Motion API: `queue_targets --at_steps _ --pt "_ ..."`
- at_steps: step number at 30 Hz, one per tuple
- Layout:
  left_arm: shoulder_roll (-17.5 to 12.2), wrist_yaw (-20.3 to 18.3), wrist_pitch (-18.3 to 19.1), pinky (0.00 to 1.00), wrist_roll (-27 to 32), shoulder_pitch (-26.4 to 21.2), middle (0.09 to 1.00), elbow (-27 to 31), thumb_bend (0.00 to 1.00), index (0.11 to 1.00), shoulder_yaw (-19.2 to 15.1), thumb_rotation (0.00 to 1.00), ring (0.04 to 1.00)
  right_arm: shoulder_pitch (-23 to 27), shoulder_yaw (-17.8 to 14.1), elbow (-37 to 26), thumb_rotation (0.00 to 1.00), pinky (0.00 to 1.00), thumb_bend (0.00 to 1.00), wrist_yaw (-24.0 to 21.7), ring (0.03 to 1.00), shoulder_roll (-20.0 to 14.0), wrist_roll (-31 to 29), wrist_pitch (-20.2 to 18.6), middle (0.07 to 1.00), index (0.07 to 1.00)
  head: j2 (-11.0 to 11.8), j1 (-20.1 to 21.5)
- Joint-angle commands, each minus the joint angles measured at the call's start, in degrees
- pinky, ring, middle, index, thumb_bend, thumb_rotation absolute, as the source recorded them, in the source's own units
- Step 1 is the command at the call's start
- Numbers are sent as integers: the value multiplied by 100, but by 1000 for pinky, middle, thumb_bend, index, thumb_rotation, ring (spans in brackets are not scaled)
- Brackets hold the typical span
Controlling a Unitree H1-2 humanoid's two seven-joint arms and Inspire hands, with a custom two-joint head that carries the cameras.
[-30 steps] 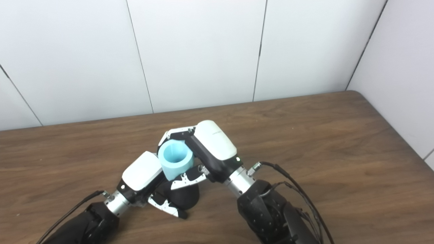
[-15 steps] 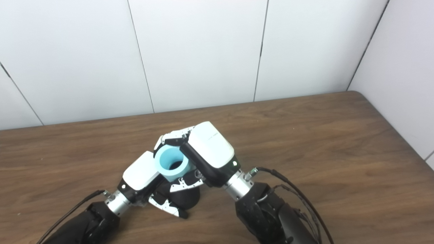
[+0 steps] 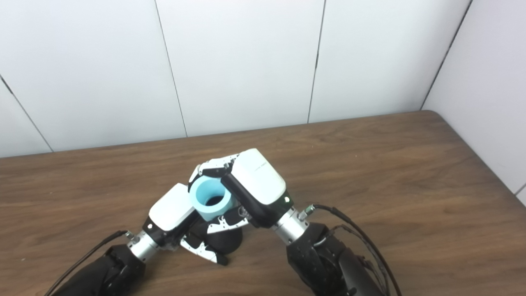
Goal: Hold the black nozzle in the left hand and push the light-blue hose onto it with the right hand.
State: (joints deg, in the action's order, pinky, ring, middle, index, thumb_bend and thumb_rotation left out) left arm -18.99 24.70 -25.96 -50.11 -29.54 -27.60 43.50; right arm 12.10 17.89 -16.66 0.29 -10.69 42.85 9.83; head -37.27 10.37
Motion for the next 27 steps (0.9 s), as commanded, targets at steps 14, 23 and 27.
queue_targets --at_steps 14,23,27 --pt "-28 278 -96 454 89 1434 540 -925 515 488 567 44 560 48 -281 -312 0 157 523 -455 246 12 -313 -493 469 514 10 10" --pt "-8 158 -96 467 159 1451 548 -922 515 488 506 45 567 35 -283 -289 0 154 524 -477 241 17 -380 -446 470 510 14 14" --pt "1 170 -95 467 118 1441 547 -931 515 488 510 45 566 34 -241 -254 0 176 525 -454 278 -17 -332 -343 481 495 15 18"
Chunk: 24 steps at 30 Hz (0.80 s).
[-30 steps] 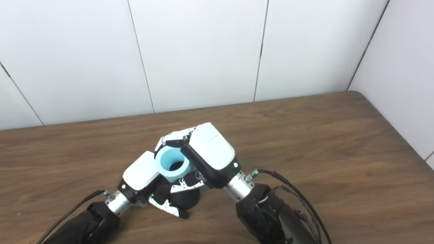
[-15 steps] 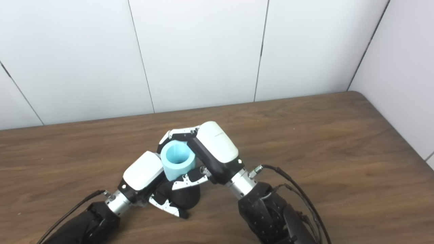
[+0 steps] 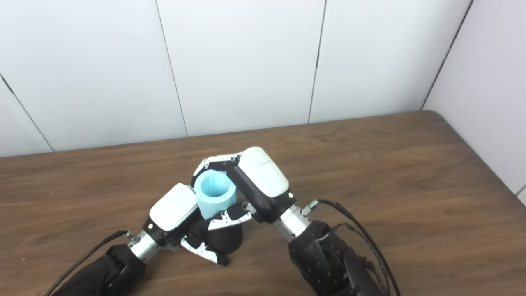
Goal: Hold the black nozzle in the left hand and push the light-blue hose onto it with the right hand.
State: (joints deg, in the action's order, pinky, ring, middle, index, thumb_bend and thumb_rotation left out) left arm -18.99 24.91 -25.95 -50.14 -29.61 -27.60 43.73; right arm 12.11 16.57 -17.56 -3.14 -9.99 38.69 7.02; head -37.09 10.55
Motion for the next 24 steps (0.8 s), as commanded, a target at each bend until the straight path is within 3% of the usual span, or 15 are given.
queue_targets --at_steps 1,4,15,24 --pt "5 162 -95 466 117 1444 546 -938 515 488 492 45 565 35 -100 -151 0 197 526 -90 304 -96 105 -21 485 489 -3 1" --pt "15 178 -96 459 177 1431 539 -966 515 488 522 44 559 41 -74 -130 0 221 526 -51 326 -125 198 68 486 488 7 3" --pt "-8 -454 -96 422 463 1377 537 -911 514 487 588 45 539 1 -94 57 0 304 526 229 426 -155 394 308 499 472 14 -13" --pt "-47 -508 -96 438 464 1334 544 -921 514 487 757 44 541 -63 -95 170 0 287 525 307 410 -114 443 244 498 475 7 -31"
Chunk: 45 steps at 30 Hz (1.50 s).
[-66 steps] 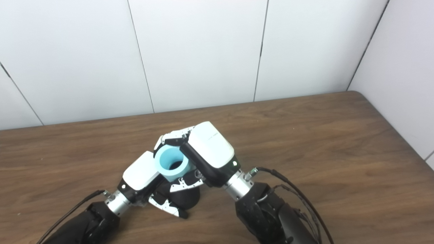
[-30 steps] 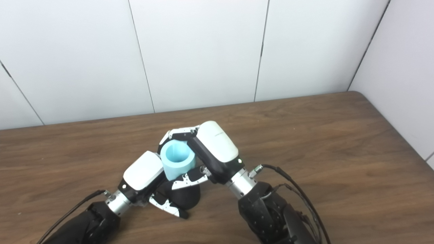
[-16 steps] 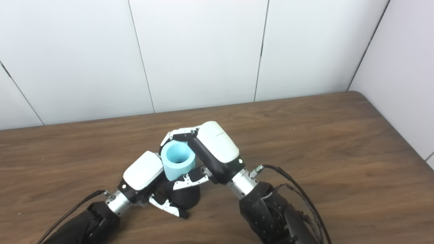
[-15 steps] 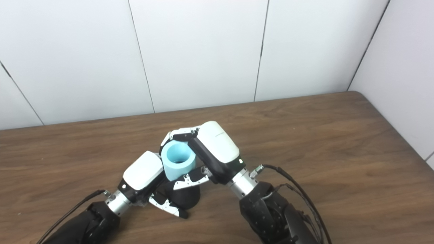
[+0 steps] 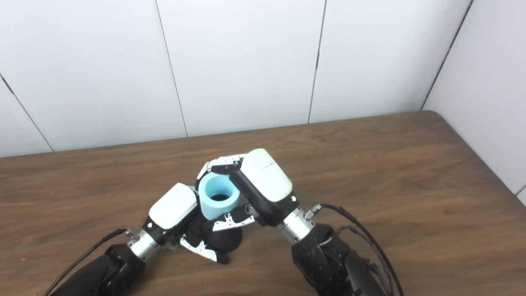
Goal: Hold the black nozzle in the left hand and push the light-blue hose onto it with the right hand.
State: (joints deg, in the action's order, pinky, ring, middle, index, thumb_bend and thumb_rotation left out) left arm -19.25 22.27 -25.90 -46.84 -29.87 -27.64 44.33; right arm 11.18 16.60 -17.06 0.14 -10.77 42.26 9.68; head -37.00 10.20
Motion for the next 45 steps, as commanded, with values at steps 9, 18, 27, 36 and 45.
queue_targets --at_steps 9,18,27,36,45 --pt "-1 -16 -99 427 -153 1389 547 -922 515 487 658 44 547 45 -102 125 0 272 525 -142 390 20 49 -205 494 480 -11 -8" --pt "31 45 -100 435 -237 1362 546 -999 515 487 681 45 554 207 -38 76 0 326 521 -402 447 9 109 -337 482 500 4 -12" --pt "37 139 -101 425 -235 1358 541 -1010 515 487 709 44 548 262 -37 -17 1 356 518 -589 482 53 175 -455 486 497 0 -14" --pt "28 22 -98 431 -293 1369 549 -985 515 488 667 45 553 264 -22 -66 0 358 519 -720 485 70 241 -594 490 492 3 -15" --pt "35 4 -100 440 -217 1360 550 -1048 515 488 696 45 556 255 -40 -47 0 333 519 -745 460 73 238 -642 491 490 -5 -16"
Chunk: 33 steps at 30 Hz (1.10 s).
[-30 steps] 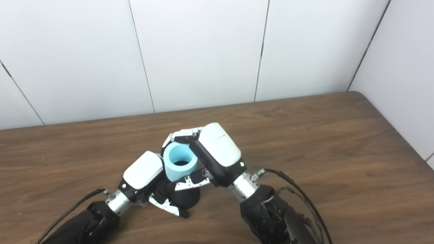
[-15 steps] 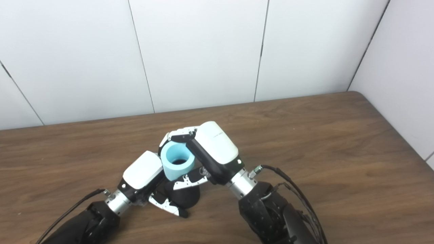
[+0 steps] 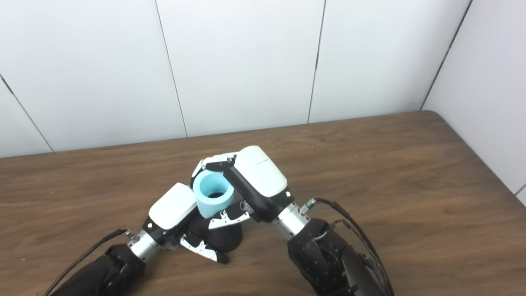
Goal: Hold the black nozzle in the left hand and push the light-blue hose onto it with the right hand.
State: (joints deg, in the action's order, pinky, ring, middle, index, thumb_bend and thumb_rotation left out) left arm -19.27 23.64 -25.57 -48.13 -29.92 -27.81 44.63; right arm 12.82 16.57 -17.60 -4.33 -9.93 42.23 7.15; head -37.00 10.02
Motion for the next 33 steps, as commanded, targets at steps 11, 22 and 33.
queue_targets --at_steps 11,22,33 --pt "32 -57 -135 433 -56 1371 545 -1035 515 487 686 45 550 27 -37 -51 0 282 519 -388 402 -32 208 -439 478 506 -5 2" --pt "4 -217 -132 441 -105 1383 554 -924 515 488 629 46 558 17 39 -284 0 150 513 -836 213 -109 282 -810 443 543 -57 20" --pt "30 -185 -132 437 -87 1374 552 -975 515 488 634 46 556 -9 121 -339 0 154 513 -851 222 -167 400 -889 441 544 -51 16"
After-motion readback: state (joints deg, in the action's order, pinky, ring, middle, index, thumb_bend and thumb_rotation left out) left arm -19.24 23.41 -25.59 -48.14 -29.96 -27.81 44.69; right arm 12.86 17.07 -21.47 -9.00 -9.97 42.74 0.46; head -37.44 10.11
